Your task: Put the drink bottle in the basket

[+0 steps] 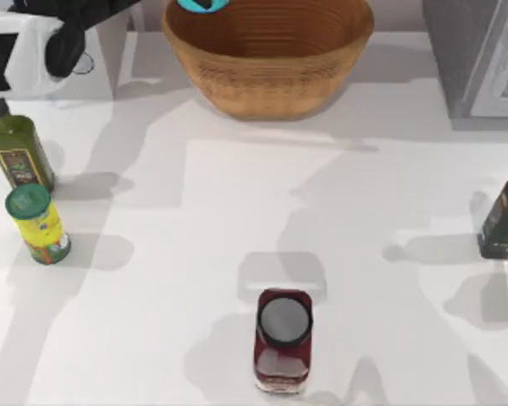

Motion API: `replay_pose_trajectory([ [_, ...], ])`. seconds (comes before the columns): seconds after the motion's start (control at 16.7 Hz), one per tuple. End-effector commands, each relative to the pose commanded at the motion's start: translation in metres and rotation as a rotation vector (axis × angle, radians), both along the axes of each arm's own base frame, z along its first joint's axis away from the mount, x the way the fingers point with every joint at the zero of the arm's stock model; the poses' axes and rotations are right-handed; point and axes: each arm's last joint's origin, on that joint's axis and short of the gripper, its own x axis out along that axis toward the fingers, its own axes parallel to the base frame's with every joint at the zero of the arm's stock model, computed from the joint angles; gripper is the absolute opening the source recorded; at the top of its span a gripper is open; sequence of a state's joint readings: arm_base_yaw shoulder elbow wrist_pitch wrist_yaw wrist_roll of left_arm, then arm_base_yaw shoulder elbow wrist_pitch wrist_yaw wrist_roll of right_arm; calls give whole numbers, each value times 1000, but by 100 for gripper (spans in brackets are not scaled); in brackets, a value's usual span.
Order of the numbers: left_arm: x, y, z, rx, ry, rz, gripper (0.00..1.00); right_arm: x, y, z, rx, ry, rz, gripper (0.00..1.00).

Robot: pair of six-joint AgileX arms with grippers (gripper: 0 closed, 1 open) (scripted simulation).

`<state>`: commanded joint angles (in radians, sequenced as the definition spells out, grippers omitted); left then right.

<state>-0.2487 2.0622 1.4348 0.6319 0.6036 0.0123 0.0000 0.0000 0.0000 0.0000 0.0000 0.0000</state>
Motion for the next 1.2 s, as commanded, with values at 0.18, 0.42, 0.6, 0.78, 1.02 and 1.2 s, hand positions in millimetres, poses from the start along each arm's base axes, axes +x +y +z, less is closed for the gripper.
replay_pose_trajectory([
  [0.18,15,-20,20,3,13,3,0,0,0,0,0,0,0,100],
  [0.42,18,-35,36,1,8,10,0,0,0,0,0,0,0,100],
  [0.6,18,-35,36,1,8,10,0,0,0,0,0,0,0,100],
  [0.78,21,-34,36,0,-1,17,0,0,0,0,0,0,0,100],
  [1.02,39,-50,23,-2,-1,21,0,0,0,0,0,0,0,100],
  [1.2,52,-67,7,0,7,15,0,0,0,0,0,0,0,100],
])
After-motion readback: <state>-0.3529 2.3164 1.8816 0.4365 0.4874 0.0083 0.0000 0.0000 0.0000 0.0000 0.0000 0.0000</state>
